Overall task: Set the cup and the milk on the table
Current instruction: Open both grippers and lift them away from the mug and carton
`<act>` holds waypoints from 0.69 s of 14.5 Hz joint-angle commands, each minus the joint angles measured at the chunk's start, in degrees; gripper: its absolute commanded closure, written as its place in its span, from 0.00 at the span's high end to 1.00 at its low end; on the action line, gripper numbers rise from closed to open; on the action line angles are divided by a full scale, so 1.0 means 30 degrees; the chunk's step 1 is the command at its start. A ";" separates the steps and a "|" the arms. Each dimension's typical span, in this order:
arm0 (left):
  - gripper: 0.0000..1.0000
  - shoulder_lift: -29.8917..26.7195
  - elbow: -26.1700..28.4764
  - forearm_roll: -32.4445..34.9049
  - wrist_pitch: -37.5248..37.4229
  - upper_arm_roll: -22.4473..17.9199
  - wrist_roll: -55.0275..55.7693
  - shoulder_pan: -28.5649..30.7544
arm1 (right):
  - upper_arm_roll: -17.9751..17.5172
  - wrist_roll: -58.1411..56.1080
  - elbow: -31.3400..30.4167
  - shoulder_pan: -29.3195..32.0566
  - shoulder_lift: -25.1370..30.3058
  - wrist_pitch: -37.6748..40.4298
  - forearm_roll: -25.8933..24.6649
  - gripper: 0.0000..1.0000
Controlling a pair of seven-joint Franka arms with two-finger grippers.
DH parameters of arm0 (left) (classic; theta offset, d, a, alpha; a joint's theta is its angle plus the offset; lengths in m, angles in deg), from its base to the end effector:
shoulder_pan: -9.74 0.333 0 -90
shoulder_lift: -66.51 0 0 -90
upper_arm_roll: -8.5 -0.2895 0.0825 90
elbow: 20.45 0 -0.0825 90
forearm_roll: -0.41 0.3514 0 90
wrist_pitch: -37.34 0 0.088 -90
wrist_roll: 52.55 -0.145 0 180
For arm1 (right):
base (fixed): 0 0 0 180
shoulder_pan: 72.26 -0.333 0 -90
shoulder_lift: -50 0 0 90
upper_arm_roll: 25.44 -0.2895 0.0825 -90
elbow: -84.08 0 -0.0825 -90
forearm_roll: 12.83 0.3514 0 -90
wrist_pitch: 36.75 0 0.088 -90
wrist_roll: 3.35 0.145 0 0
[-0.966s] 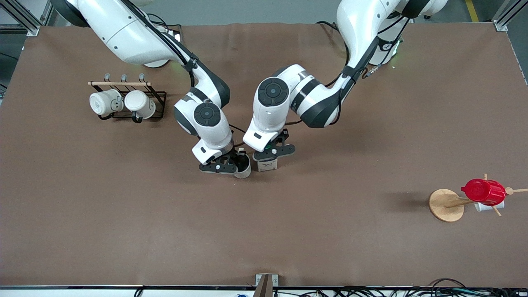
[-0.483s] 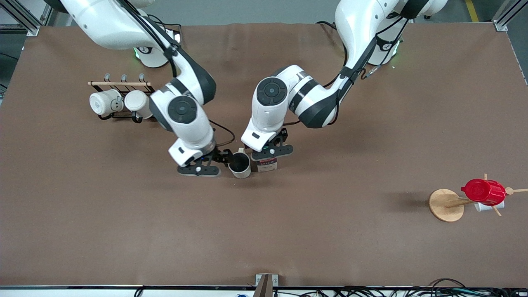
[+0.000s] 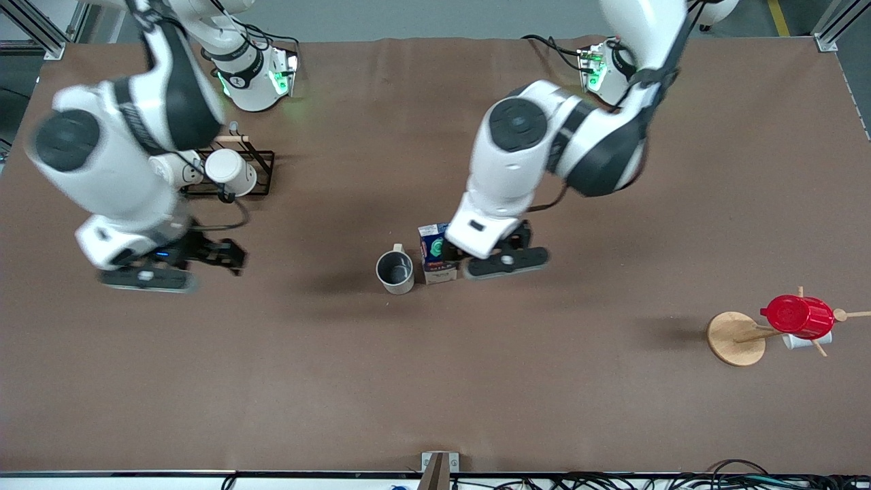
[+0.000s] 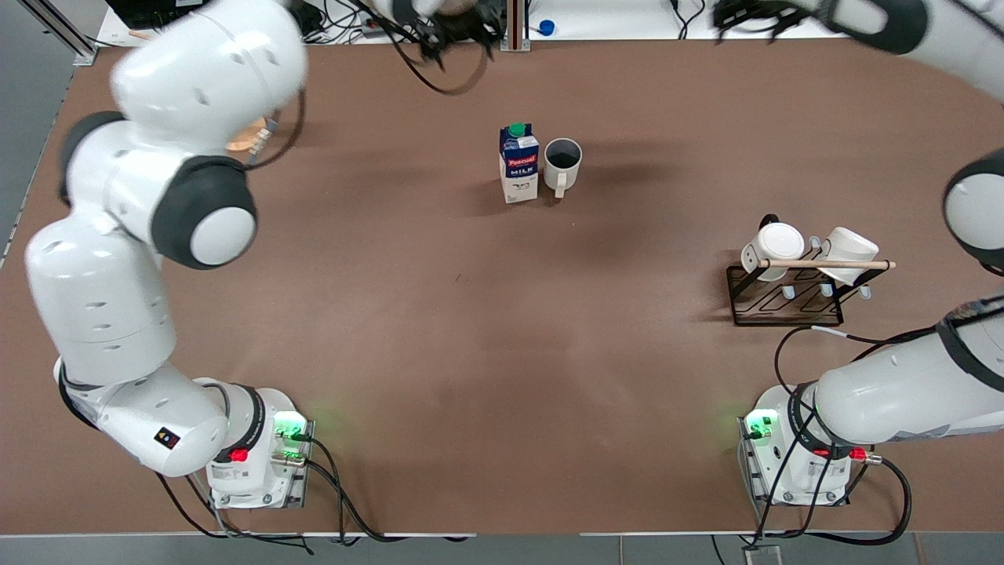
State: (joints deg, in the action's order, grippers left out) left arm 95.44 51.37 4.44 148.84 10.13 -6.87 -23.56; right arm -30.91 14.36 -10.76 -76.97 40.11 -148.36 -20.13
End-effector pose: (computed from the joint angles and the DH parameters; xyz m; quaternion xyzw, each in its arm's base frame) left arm 0.5691 -0.3839 0.4362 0.9915 0.0859 0.0890 0.0400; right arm 0.5901 0.0897 0.4621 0.9957 -0.0469 0.0712 0.0363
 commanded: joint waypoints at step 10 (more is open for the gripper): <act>1.00 -0.7407 0.1952 -0.0932 -0.7370 0.0218 -1.0276 0.7785 | 0.4866 -0.7544 0.3461 0.1747 0.2769 0.8371 0.2754 1.00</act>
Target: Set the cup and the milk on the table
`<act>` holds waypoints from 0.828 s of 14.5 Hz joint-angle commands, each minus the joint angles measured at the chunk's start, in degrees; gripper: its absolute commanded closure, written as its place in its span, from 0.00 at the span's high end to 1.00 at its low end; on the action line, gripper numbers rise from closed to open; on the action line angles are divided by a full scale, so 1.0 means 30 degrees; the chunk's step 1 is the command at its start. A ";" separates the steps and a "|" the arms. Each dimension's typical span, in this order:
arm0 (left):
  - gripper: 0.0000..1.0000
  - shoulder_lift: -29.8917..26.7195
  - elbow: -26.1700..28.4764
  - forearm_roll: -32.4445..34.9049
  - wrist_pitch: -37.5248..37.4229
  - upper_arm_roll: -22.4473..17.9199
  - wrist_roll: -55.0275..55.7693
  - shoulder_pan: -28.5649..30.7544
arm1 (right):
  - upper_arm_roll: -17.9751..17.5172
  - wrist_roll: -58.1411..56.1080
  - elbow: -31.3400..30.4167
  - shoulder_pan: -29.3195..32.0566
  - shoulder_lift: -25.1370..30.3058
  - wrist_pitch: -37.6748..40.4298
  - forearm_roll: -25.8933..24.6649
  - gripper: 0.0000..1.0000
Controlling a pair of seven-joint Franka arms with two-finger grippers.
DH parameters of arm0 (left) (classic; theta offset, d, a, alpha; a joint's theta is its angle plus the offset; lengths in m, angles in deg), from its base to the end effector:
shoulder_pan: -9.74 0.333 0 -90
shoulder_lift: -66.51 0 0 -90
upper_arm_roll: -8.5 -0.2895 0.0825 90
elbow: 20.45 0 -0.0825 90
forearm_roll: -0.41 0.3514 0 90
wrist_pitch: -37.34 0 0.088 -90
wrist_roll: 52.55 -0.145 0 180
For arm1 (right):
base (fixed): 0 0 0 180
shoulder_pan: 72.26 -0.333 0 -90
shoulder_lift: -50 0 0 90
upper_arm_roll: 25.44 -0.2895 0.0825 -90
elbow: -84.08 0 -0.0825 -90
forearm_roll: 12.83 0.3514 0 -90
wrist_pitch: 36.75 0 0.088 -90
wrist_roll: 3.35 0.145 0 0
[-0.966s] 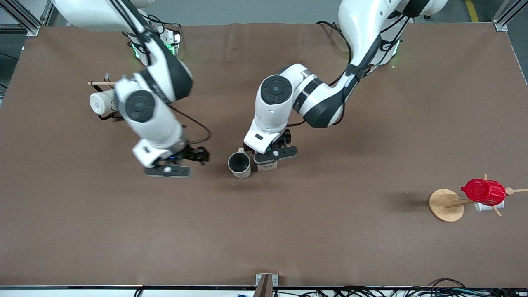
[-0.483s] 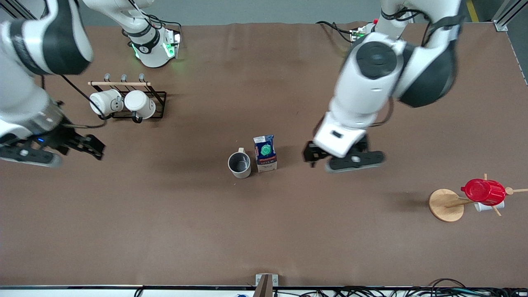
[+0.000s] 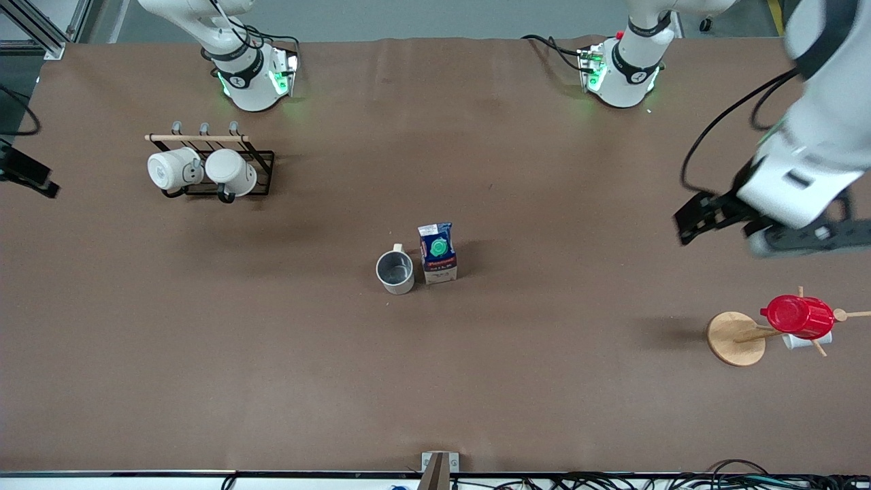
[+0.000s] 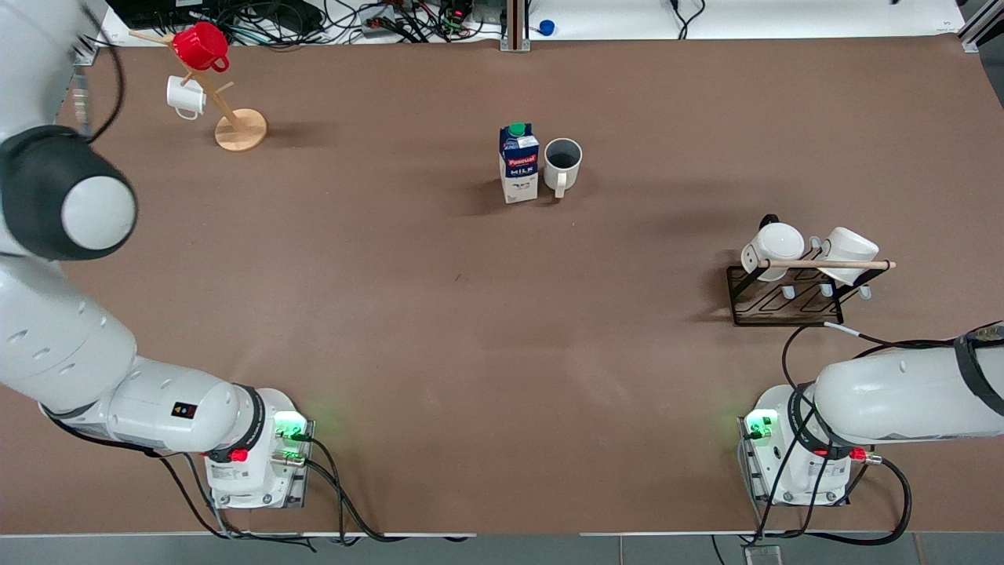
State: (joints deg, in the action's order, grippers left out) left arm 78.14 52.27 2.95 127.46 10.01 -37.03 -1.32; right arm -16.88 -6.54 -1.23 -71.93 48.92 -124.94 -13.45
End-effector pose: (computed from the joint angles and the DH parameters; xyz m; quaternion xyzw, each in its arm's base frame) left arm 0.5706 -0.1190 0.5813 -0.9982 -0.0272 -0.0536 0.0067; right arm 0.5195 -0.0821 0.5833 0.9986 -0.0499 0.0150 0.0084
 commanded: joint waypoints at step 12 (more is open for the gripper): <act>1.00 -0.7187 0.7871 -0.1550 0.0020 0.1666 -0.2978 0.3569 | 0.0311 0.0887 -0.0654 -0.0989 0.0418 0.0276 0.0527 1.00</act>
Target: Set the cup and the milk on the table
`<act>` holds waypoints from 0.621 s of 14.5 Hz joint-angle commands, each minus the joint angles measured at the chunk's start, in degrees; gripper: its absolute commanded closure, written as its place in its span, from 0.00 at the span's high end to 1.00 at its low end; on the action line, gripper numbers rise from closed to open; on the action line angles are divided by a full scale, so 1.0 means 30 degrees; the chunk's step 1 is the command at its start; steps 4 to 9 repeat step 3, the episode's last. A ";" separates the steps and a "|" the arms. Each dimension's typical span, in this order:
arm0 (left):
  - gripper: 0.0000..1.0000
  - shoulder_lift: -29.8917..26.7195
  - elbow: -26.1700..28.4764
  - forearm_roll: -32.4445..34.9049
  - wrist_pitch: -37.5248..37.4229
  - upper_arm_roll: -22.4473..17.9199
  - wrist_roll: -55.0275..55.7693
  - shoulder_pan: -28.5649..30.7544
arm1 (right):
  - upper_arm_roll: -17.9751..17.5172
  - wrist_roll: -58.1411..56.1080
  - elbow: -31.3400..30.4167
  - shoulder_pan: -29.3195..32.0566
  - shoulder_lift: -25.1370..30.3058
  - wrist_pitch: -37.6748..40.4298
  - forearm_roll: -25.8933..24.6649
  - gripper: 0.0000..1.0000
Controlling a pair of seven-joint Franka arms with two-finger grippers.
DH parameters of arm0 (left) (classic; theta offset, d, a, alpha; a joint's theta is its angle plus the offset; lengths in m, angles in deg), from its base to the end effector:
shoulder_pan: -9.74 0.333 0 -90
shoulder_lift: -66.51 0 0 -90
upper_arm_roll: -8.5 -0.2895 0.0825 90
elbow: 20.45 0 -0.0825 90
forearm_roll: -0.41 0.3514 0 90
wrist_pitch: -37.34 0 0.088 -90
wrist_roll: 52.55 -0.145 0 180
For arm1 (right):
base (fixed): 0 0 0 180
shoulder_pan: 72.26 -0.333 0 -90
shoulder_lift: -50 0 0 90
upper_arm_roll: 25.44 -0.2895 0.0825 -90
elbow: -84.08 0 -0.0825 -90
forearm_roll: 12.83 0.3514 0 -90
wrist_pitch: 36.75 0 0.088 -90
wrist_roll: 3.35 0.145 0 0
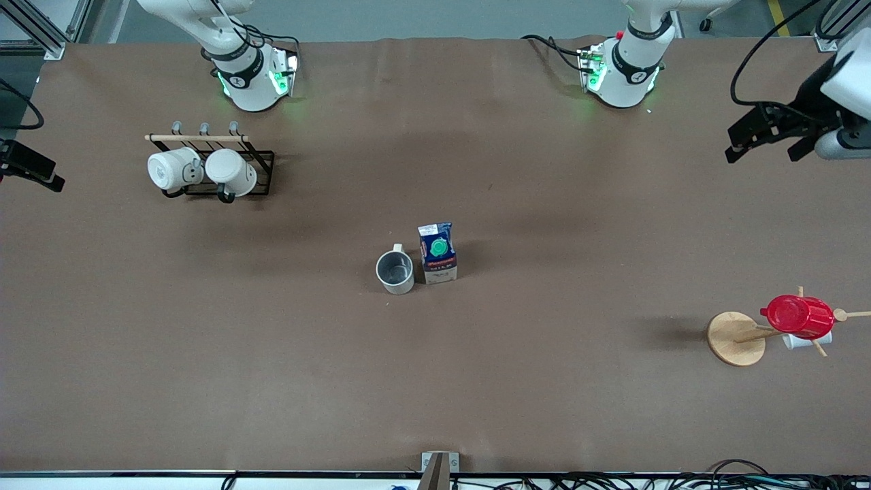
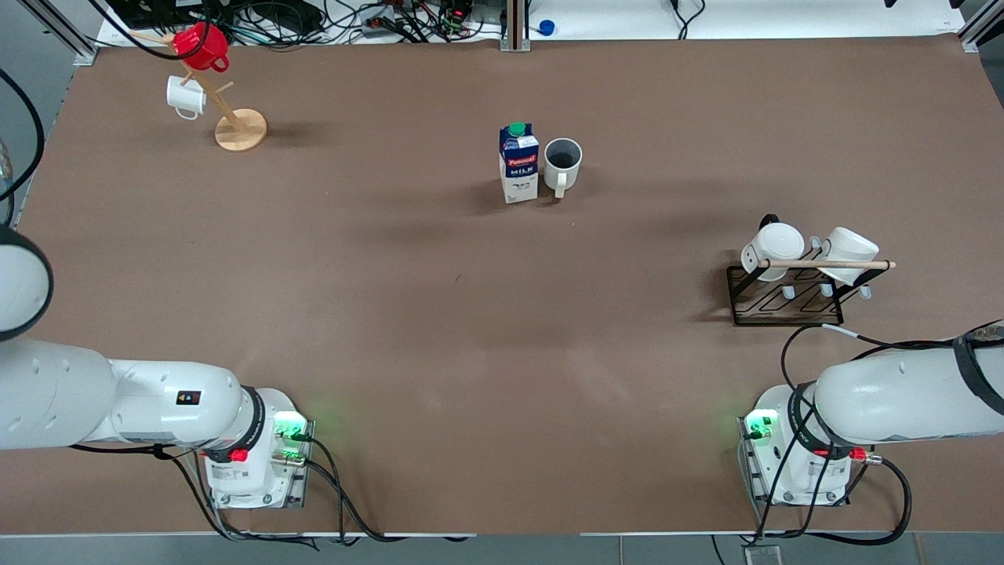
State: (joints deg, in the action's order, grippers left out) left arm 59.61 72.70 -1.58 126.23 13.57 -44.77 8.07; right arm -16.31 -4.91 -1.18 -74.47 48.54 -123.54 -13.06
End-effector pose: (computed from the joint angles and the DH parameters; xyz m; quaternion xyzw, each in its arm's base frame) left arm 0.4828 -0.0647 0.5946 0.9996 0.0085 0.0211 0.0148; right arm 0.5203 -0.0627 0.5781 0.9989 -0.0468 0.0005 0.0041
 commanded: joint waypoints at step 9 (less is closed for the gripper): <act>1.00 -0.0835 0.0740 0.0049 0.0342 0.0361 -0.0425 0.0467 | 0.0120 0.0313 -0.0789 -0.0142 0.0576 -0.0190 0.0399 1.00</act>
